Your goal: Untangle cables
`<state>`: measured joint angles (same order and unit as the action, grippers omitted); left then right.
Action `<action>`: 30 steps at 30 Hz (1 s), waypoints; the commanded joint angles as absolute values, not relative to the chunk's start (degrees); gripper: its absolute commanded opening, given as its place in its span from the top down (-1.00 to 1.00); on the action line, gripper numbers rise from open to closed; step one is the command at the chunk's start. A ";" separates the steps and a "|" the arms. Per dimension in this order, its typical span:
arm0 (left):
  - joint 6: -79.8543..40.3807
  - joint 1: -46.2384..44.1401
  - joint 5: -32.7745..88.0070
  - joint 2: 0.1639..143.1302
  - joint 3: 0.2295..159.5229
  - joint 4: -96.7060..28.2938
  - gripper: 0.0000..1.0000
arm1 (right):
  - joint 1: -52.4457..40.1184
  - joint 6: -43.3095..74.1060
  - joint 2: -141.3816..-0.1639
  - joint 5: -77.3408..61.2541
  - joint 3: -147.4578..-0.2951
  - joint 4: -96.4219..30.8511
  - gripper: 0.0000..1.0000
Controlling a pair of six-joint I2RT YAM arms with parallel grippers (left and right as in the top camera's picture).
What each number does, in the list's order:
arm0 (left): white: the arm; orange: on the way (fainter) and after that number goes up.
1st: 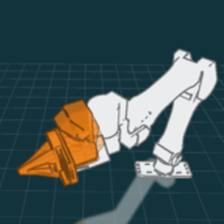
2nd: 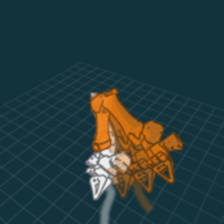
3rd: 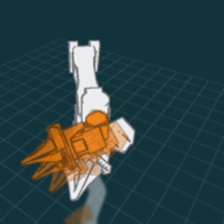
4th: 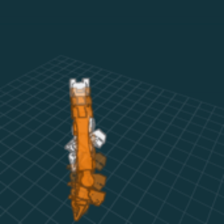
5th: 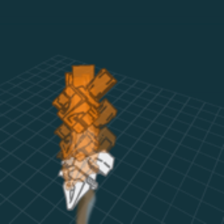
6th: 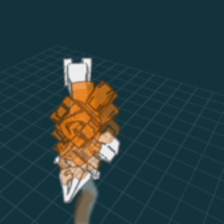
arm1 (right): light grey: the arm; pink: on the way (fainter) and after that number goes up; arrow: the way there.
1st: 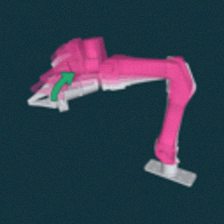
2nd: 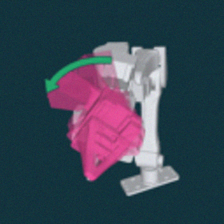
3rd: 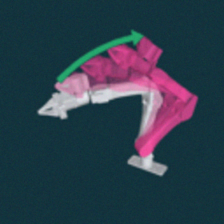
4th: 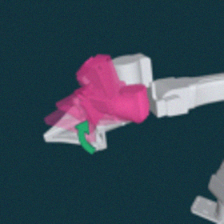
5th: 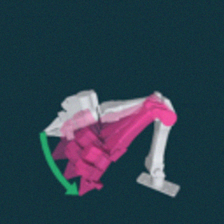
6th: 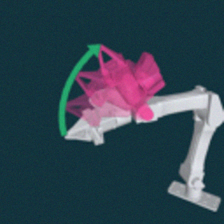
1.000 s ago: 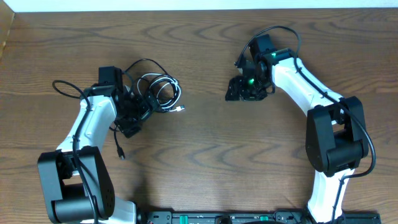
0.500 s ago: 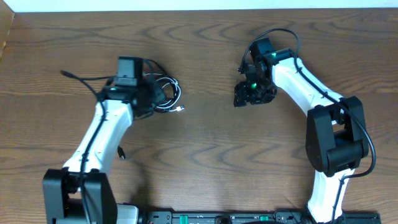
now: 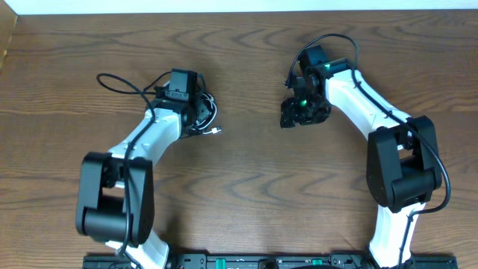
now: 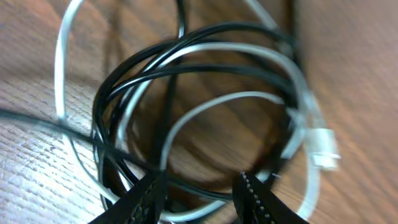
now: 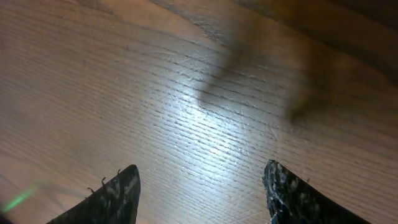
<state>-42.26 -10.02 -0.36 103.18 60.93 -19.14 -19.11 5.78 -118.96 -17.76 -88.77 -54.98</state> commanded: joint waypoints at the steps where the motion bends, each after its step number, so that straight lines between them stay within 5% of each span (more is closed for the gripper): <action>1: -42.04 -9.96 -3.22 107.28 62.04 -19.59 0.30 | -20.32 5.04 -117.99 -17.28 -89.06 -54.48 -0.20; 3: -39.66 -9.93 1.43 108.62 62.06 -21.17 0.70 | -21.30 5.02 -118.02 -17.21 -89.03 -54.33 -0.20; 14: -19.05 -9.96 37.50 107.44 63.24 -25.17 0.72 | -20.56 4.27 -118.02 -14.94 -89.03 -55.46 -0.22; 27: -16.32 -11.07 35.42 97.84 66.52 -31.46 0.66 | -14.46 4.14 -118.02 -14.87 -88.84 -55.99 -0.18; 30: -16.32 -13.45 29.08 97.76 66.50 -31.48 0.46 | -14.20 4.16 -118.02 -13.37 -88.09 -55.46 -0.16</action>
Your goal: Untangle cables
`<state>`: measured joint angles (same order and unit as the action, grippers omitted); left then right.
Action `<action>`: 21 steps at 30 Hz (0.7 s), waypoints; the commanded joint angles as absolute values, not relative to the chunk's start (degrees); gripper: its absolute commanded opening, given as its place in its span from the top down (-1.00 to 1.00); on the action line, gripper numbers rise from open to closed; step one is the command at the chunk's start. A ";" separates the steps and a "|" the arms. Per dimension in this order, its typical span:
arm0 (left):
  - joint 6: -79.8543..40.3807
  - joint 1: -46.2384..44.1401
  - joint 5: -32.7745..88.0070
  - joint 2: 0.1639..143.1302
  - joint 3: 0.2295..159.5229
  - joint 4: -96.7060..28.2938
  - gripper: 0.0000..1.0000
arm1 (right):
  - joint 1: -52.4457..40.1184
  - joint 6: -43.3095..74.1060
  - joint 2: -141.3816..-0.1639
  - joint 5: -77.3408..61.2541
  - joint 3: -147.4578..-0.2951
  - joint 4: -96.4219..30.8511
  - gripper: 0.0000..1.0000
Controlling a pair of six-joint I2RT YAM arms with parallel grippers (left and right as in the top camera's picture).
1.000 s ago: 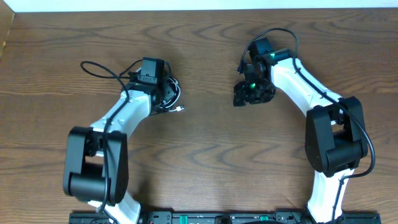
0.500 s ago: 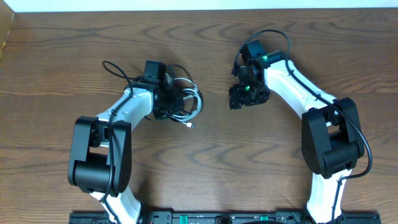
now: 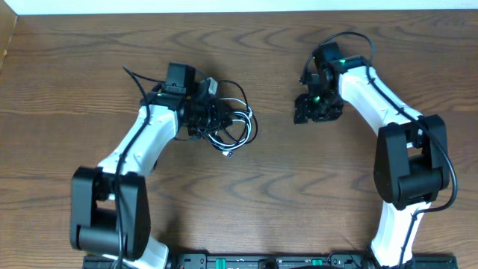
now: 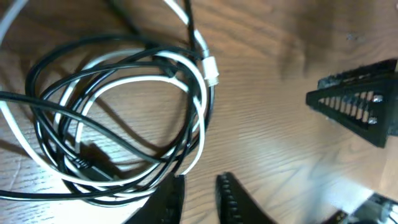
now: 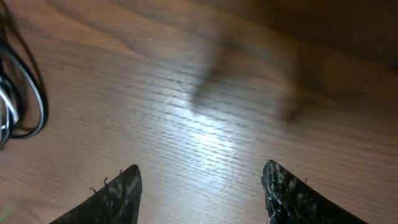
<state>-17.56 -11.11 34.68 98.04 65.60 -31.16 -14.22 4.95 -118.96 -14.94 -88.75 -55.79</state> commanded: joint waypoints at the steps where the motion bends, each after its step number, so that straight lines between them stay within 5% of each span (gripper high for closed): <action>1: -16.32 -14.39 27.07 97.89 66.46 -31.46 0.40 | -14.20 4.16 -118.02 -12.34 -87.79 -55.29 -0.15; 9: -16.75 -23.03 8.67 98.54 66.39 -31.20 0.03 | -14.35 4.21 -118.02 -10.66 -86.02 -54.57 -0.13; 21: -19.33 -27.81 5.26 100.09 63.42 -28.82 0.18 | -14.68 4.67 -118.02 -11.07 -86.02 -54.26 -0.09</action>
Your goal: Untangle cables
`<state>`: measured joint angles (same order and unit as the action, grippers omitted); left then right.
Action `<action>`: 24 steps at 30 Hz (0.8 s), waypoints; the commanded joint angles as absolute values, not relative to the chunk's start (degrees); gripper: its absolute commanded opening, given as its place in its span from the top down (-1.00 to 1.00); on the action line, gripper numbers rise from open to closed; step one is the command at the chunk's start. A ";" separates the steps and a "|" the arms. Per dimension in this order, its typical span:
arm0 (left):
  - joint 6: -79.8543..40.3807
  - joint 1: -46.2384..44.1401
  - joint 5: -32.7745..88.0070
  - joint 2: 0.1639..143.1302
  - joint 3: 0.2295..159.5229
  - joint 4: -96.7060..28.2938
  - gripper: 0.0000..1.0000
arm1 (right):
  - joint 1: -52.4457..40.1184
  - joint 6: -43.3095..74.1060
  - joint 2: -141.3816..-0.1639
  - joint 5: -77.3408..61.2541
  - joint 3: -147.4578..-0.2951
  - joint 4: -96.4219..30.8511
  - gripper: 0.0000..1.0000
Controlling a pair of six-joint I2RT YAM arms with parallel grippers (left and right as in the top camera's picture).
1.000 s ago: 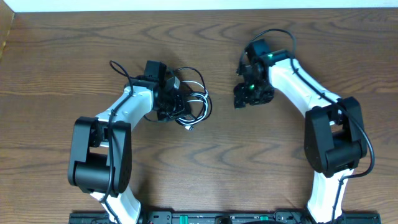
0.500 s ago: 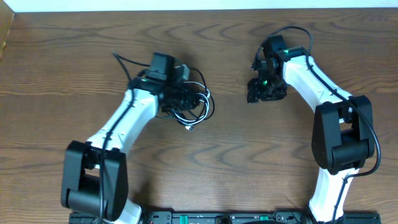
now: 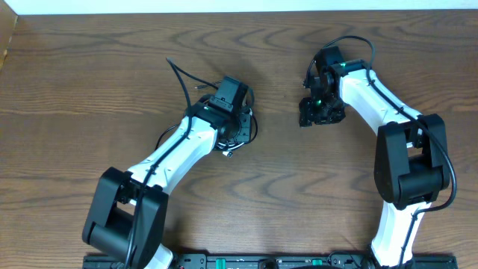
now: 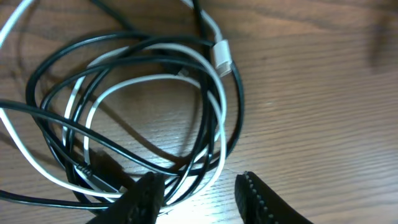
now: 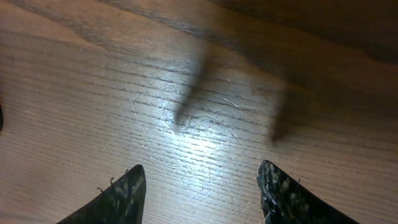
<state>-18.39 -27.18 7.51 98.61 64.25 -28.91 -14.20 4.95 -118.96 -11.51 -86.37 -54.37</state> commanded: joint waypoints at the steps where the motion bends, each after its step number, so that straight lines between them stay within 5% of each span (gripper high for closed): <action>1: -19.33 -28.14 5.26 100.42 63.42 -28.77 0.19 | -14.76 4.67 -118.02 -11.07 -86.02 -54.22 -0.08; 6: -19.33 -30.02 5.28 102.08 63.42 -28.18 0.39 | -15.68 4.64 -118.02 -11.07 -86.02 -54.17 -0.09; 18: -19.59 -31.48 5.26 106.74 63.42 -26.35 0.39 | -16.60 4.64 -118.02 -11.07 -86.02 -54.15 -0.09; 21: -19.57 -31.46 5.28 106.72 63.46 -25.34 0.85 | -16.60 4.64 -118.02 -11.07 -86.02 -54.13 -0.08; 24: -18.92 -31.16 5.26 104.95 64.69 -26.30 0.85 | -16.60 4.64 -118.02 -11.07 -86.02 -54.11 -0.06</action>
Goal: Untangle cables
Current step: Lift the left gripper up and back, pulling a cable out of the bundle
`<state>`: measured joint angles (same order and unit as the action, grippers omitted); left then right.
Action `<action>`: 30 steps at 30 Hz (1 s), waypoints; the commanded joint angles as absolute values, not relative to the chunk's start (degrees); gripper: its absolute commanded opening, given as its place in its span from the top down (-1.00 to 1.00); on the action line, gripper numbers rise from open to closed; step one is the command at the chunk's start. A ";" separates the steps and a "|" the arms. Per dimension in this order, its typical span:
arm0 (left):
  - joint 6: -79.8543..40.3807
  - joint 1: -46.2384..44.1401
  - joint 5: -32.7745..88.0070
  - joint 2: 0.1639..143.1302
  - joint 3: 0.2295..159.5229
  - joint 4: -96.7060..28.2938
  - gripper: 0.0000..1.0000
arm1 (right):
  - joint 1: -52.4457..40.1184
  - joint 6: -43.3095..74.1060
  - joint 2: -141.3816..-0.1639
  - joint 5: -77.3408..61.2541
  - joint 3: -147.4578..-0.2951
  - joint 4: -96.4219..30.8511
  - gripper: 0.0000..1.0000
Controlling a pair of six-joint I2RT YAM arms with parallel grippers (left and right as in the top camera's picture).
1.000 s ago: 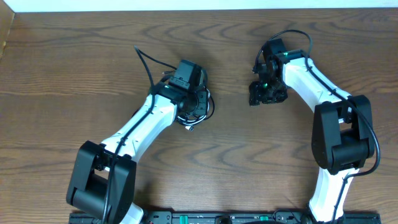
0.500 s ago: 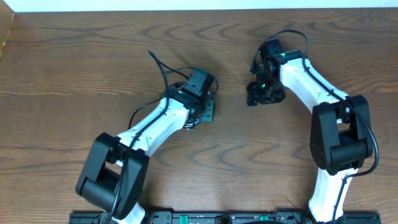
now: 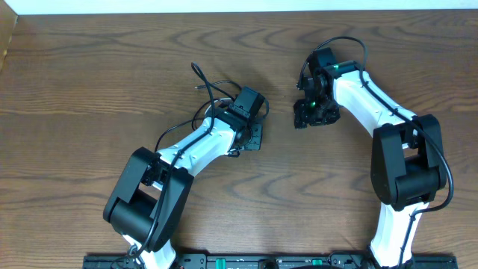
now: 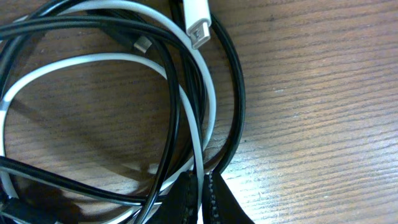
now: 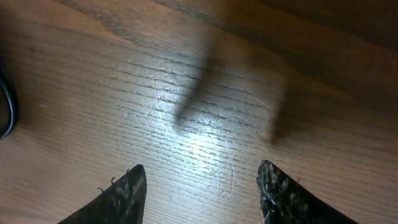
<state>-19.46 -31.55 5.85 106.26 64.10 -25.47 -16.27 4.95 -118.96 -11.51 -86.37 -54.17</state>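
A tangle of black and white cables lies under my left wrist. In the left wrist view the white cable point(image 4: 208, 102) loops across the black cable point(image 4: 237, 81), and a white connector point(image 4: 198, 22) lies at the top. My left gripper point(image 4: 200, 196) is shut on a strand of the white cable. In the overhead view the left gripper point(image 3: 252, 138) sits at mid-table, and a loose black cable end point(image 3: 199, 75) trails to its upper left. My right gripper point(image 5: 199, 193) is open over bare wood, and the overhead view shows this gripper point(image 3: 310, 116) to the right of the tangle.
The wooden table point(image 3: 89, 60) carries nothing else but the two arms. A bit of black cable point(image 5: 9, 106) shows at the left edge of the right wrist view. The table's back edge meets a white wall at the top.
My left gripper, open at the edge of the bundle before, is now shut on the white cable. The left arm and bundle sit a little further right. My right gripper has barely shifted.
At first the bundle lay at the left of the table under my left gripper. It then lay spread out nearer the middle, with the left gripper beside it. After that the gripper was open at the bundle's edge, and now it pinches the white cable. The right gripper stayed open throughout.
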 commanded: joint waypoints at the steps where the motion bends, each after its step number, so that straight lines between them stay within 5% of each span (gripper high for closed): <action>1: -18.94 -30.83 5.28 103.81 65.36 -26.72 0.85 | -16.60 4.64 -118.02 -11.07 -86.02 -54.02 -0.04; 30: -14.74 -29.63 -5.21 51.59 67.53 -7.68 0.85 | -16.60 4.64 -118.02 -11.09 -86.02 -53.78 0.01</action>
<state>-17.52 -29.74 -1.04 53.95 66.37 -8.25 -16.27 4.95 -118.96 -11.51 -86.26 -53.89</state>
